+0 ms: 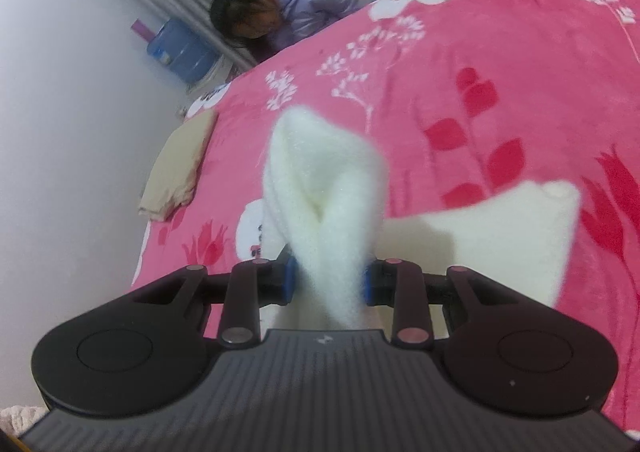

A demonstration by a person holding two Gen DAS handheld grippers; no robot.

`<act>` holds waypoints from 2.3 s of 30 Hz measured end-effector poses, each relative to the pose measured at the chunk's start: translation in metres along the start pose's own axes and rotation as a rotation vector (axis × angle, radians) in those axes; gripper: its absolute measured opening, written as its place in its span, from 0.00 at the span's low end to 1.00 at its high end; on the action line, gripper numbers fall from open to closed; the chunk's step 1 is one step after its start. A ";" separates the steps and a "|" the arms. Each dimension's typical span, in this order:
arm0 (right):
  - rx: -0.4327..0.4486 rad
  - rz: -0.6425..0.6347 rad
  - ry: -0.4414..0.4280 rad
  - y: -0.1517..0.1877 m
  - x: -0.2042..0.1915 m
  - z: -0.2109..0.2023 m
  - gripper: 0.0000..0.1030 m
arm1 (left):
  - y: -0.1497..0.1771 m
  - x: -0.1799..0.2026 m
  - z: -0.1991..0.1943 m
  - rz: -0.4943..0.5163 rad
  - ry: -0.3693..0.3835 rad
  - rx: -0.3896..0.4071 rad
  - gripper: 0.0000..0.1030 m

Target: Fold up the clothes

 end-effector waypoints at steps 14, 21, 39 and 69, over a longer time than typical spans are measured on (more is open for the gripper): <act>0.014 0.185 -0.051 0.005 0.087 0.000 0.27 | -0.005 0.018 0.054 0.034 0.031 -0.092 0.28; -0.048 0.333 -0.010 0.005 0.121 -0.011 0.45 | -0.003 0.022 0.065 0.061 0.021 -0.121 0.29; -0.069 0.343 0.200 0.065 0.116 -0.144 0.51 | 0.008 0.050 0.067 0.166 -0.010 -0.103 0.64; -0.274 0.209 -0.022 0.137 0.053 -0.069 0.18 | 0.064 0.088 0.020 0.608 -0.084 -0.123 0.64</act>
Point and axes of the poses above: each gripper's, at about its wrist camera, not at the fingertips, and z roughly the way its jaws point, x to its right, y to its underside, the point moved 2 cm from there along z, roughly the way its jaws point, and after that the axes turned 8 degrees about x, right-handed, at the moved point
